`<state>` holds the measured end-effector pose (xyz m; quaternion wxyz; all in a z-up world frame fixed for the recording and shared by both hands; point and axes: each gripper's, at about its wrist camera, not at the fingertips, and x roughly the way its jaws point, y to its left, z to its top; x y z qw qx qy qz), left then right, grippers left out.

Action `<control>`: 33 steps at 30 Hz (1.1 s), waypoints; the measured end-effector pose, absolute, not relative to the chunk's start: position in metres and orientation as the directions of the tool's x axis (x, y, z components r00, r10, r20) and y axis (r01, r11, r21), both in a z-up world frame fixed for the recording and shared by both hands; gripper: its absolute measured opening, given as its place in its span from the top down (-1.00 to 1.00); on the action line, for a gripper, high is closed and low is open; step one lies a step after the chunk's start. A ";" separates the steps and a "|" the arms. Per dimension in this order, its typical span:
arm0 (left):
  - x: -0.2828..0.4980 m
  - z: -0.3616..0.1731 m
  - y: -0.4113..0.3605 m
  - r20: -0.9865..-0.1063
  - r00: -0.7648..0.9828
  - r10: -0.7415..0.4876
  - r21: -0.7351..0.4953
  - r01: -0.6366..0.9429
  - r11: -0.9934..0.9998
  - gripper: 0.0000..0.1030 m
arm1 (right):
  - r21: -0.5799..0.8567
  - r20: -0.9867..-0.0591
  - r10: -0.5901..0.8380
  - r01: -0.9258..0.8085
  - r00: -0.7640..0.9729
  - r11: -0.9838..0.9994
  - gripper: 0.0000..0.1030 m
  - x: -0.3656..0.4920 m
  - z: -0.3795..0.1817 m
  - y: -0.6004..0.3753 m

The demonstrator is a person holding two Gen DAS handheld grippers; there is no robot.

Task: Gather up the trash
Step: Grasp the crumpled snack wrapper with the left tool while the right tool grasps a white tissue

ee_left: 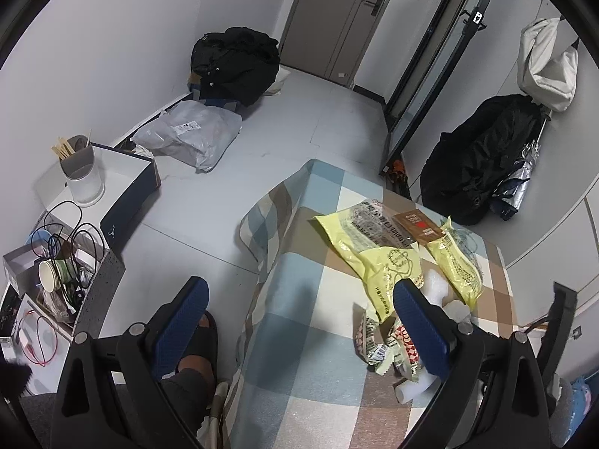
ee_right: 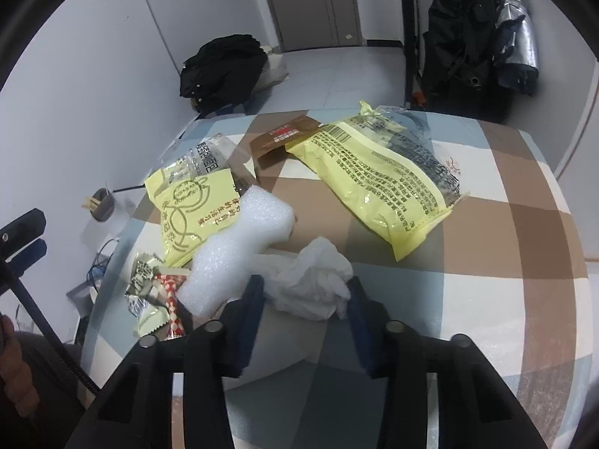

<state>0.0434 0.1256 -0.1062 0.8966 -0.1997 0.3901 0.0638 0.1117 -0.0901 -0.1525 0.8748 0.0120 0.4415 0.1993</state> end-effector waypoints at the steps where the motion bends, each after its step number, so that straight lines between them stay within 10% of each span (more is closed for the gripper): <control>1: 0.044 -0.107 0.125 -0.730 0.682 -0.033 -0.294 -0.271 0.917 -0.89 | 0.205 -0.764 0.367 -0.340 0.530 0.918 0.35 0.111 -0.152 -0.091; 10: 0.051 -0.117 0.099 -0.775 0.630 -0.046 -0.205 -0.182 0.962 -0.89 | 0.228 -0.739 0.405 -0.366 0.538 0.902 0.75 0.101 -0.142 -0.108; 33: 0.063 -0.142 0.063 -0.853 0.521 0.013 -0.063 -0.126 0.990 -0.86 | 0.222 -0.677 0.442 -0.410 0.589 0.885 0.81 0.059 -0.118 -0.154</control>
